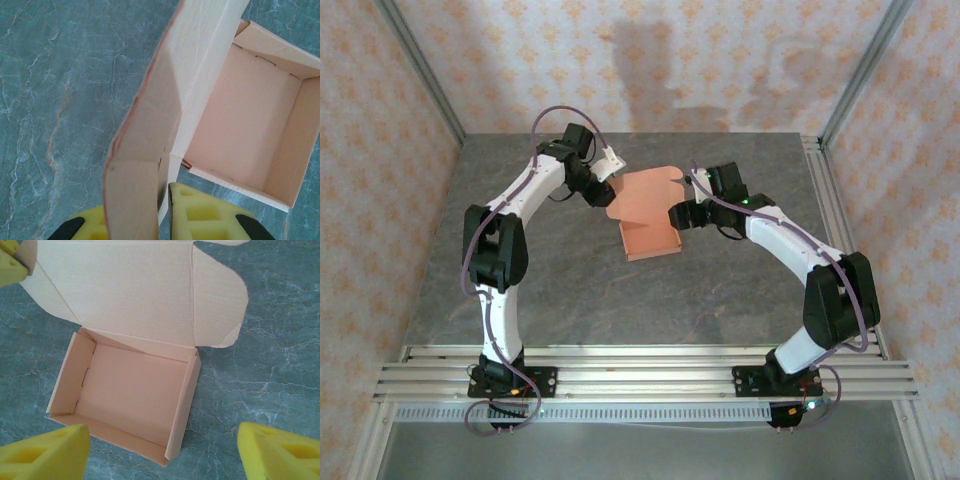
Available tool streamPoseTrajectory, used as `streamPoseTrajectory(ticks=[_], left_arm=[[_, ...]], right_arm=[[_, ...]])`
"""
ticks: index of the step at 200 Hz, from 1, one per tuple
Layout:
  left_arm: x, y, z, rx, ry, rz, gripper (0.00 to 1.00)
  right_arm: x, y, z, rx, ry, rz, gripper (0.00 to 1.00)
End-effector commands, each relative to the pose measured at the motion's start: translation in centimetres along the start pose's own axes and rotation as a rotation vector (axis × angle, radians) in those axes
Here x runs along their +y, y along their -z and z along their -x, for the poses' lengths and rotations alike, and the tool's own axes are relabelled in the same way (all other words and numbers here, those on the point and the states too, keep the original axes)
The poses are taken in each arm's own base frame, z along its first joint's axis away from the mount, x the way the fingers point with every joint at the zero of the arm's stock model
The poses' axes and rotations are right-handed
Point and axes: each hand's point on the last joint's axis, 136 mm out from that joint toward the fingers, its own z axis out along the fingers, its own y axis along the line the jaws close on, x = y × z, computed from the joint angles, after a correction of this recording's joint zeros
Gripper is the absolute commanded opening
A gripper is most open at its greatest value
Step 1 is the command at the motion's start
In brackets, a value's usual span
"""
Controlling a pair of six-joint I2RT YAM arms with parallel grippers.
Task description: Fold the paper box
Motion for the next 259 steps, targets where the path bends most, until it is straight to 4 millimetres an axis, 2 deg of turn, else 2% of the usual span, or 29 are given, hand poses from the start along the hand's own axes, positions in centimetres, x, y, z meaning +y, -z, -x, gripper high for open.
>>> streamPoseTrajectory(ticks=[1, 31, 52, 107, 129, 160, 208, 259], left_arm=[[0.0, 0.8, 0.0, 0.011, -0.016, -0.006, 0.17], [-0.2, 0.7, 0.0, 0.010, -0.017, -0.018, 0.15], [-0.4, 0.7, 0.1, 0.008, -0.019, -0.027, 0.08], [-0.9, 1.0, -0.2, 0.025, -0.034, -0.052, 0.04], [-1.4, 1.2, -0.4, 0.026, -0.047, -0.073, 0.04], [-1.9, 1.1, -0.9, 0.039, -0.057, -0.093, 0.02], [-2.7, 1.1, -1.5, 0.048, -0.079, -0.135, 0.00], [-3.1, 1.0, -2.1, 0.060, -0.084, -0.165, 0.00]], right_arm=[[0.1, 0.1, 0.5, -0.003, 0.014, 0.004, 0.77], [0.1, 0.1, 0.4, -0.002, 0.011, 0.004, 0.77], [0.1, 0.3, 0.5, -0.005, 0.013, 0.000, 0.77], [-0.5, 0.6, 1.1, -0.016, 0.033, -0.031, 0.77], [-0.9, 0.9, 1.6, -0.025, 0.048, -0.049, 0.78], [-2.7, 2.1, 2.6, -0.051, 0.060, -0.075, 0.77], [-2.7, 2.5, 1.9, 0.051, 0.275, 0.008, 0.76], [-2.7, 0.8, 2.2, 0.125, 0.417, 0.124, 0.61]])
